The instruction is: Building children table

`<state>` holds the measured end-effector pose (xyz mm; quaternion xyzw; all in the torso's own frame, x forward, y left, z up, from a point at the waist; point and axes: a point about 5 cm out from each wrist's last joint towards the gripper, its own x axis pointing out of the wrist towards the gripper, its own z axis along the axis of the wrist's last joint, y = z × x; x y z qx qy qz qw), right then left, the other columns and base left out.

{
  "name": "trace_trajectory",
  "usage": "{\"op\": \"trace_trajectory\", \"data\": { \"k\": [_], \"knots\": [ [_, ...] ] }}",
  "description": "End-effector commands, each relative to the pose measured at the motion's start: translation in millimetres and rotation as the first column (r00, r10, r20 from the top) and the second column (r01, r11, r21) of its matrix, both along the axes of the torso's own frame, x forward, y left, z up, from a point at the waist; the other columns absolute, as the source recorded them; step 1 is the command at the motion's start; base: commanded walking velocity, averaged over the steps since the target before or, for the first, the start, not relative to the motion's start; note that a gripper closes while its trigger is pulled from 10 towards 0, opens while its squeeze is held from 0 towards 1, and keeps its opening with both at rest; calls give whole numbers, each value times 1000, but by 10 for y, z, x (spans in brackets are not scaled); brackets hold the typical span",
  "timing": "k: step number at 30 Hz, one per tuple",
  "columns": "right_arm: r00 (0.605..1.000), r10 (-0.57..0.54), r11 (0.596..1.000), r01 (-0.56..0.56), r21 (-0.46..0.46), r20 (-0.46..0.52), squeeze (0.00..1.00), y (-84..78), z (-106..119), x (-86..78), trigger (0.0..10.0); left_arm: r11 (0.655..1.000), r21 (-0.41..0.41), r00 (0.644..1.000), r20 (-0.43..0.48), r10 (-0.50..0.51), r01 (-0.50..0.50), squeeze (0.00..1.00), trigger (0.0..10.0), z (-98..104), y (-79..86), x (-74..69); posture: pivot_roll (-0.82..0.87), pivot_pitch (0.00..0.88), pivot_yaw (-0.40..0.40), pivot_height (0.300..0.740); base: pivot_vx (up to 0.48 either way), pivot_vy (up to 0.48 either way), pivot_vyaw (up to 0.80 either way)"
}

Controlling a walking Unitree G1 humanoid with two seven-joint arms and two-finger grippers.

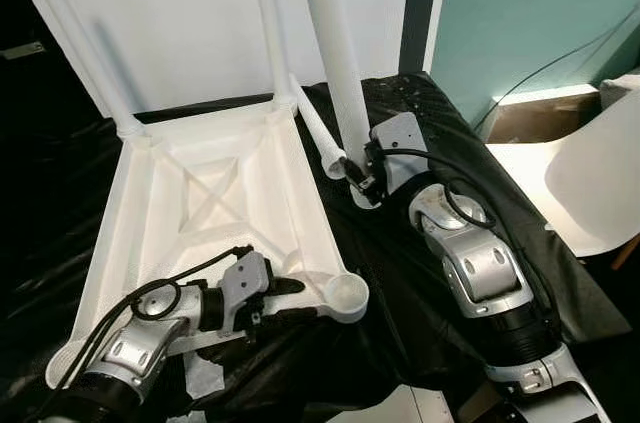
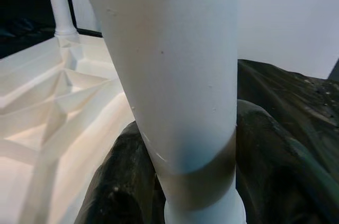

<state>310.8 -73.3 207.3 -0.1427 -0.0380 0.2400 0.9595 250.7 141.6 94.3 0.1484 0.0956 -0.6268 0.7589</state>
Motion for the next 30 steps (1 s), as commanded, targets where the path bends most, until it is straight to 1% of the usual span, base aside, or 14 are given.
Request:
{"op": "trace_trajectory", "data": {
  "k": [1, 3, 4, 5, 6, 7, 14, 15, 16, 17, 18, 20, 28, 30],
  "knots": [
    [1000, 30, 999, -30, 15, -4, 0, 27, 6, -50, 10000, 983, 23, 983, 22, 182, -183, 0, 196, -104, 9, 54, -102, 0, 61, 740, 0, 0, 0],
    [999, 39, 999, -39, 21, -10, 0, 25, 0, -67, 10000, 984, 21, 984, 23, 175, -175, 0, 0, -105, -1, 51, -103, 0, 62, 740, 0, 0, 0],
    [999, 47, 999, -46, 26, -15, 0, 18, -3, -83, 10000, 985, 22, 985, 23, 171, -171, 0, 510, -106, -5, 50, -105, 0, 64, 740, 0, 0, 0],
    [998, 57, 998, -56, 36, -20, 0, 3, -2, -103, 10000, 985, 26, 985, 25, 171, -171, 0, 5333, -111, -4, 52, -107, 0, 65, 740, 0, 0, 0],
    [998, 64, 997, -63, 42, -23, 0, -7, 0, -116, 10000, 985, 29, 985, 28, 171, -171, 0, 5333, -116, -2, 55, -107, 0, 65, 740, 0, 0, 0],
    [997, 73, 996, -71, 54, -28, 0, -22, 5, -133, 10000, 984, 35, 984, 33, 174, -175, 0, 10000, -122, 4, 61, -109, 0, 67, 740, 0, 0, 0],
    [991, 126, 986, -120, 116, -50, 0, -80, 15, -230, 10000, 981, 57, 982, 45, 182, -184, 0, 10000, -149, 25, 82, -118, 0, 71, 740, 0, 0, 0],
    [985, 165, 979, -156, 132, -57, 0, -88, 8, -280, 10000, 981, 59, 982, 45, 183, -185, 0, 10000, -156, 21, 85, -118, 0, 71, 740, 0, 0, 0],
    [985, 165, 979, -156, 132, -57, 0, -88, 8, -280, 10000, 981, 59, 982, 45, 183, -185, 0, 10000, -156, 21, 85, -118, 0, 71, 740, 0, 0, 0],
    [978, 201, 971, -190, 145, -62, 0, -92, 5, -326, 10000, 981, 60, 982, 44, 183, -186, 0, 10000, -160, 17, 87, -118, 0, 71, 740, 0, 0, 0],
    [960, 272, 951, -257, 171, -72, 0, -89, 9, -415, 10000, 980, 62, 982, 46, 184, -187, 0, 10000, -165, 8, 92, -123, 0, 71, 740, 0, 0, 0],
    [948, 309, 939, -290, 184, -80, 0, -91, 12, -463, 10000, 980, 63, 982, 48, 185, -188, 0, 10000, -166, 3, 96, -122, 0, 71, 740, 0, 0, 0],
    [941, 319, 936, -294, 193, -113, 0, -139, -10, -493, 10000, 979, 62, 980, 53, 192, -195, 0, 10000, -172, 0, 103, -123, 0, 69, 740, 0, 0, 0],
    [933, 332, 932, -301, 200, -141, 0, -170, -27, -523, 10000, 978, 60, 979, 52, 195, -198, 0, 10000, -187, -4, 99, -126, 0, 68, 740, 0, 0, 0]
  ]
}}
